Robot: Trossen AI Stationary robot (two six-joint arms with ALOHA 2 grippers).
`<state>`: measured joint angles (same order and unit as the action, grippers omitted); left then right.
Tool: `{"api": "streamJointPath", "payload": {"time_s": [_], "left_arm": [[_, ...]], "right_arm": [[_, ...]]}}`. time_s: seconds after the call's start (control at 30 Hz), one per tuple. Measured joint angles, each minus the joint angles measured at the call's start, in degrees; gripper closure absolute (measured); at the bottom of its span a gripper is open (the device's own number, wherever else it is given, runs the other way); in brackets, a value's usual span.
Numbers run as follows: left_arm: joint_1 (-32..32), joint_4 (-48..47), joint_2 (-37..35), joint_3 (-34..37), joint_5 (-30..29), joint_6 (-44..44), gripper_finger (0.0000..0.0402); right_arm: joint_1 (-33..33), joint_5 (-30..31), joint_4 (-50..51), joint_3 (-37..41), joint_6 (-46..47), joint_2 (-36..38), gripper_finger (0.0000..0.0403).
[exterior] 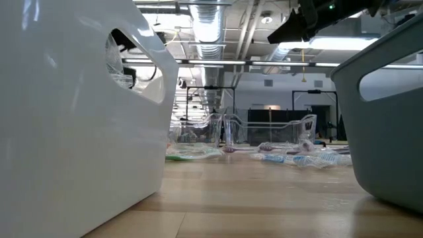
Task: Pick & Place Toothbrushes
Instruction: Put the orange toothbrush into the green bin
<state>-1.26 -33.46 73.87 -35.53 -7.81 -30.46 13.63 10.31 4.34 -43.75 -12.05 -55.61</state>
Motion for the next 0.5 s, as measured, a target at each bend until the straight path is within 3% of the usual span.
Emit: {"api": "streamJointPath", "payload": {"time_s": [0.37, 0.5], "left_arm": [[0.0, 1.98, 0.02, 3.45, 0.48, -1.55, 0.0263], [0.0, 2.25, 0.02, 3.45, 0.48, -1.55, 0.0285]], "right_arm": [[0.02, 0.02, -0.38, 0.0, -0.11, 0.0, 0.0287], [0.02, 0.0, -0.4, 0.0, -0.09, 0.0, 0.0287]]}}
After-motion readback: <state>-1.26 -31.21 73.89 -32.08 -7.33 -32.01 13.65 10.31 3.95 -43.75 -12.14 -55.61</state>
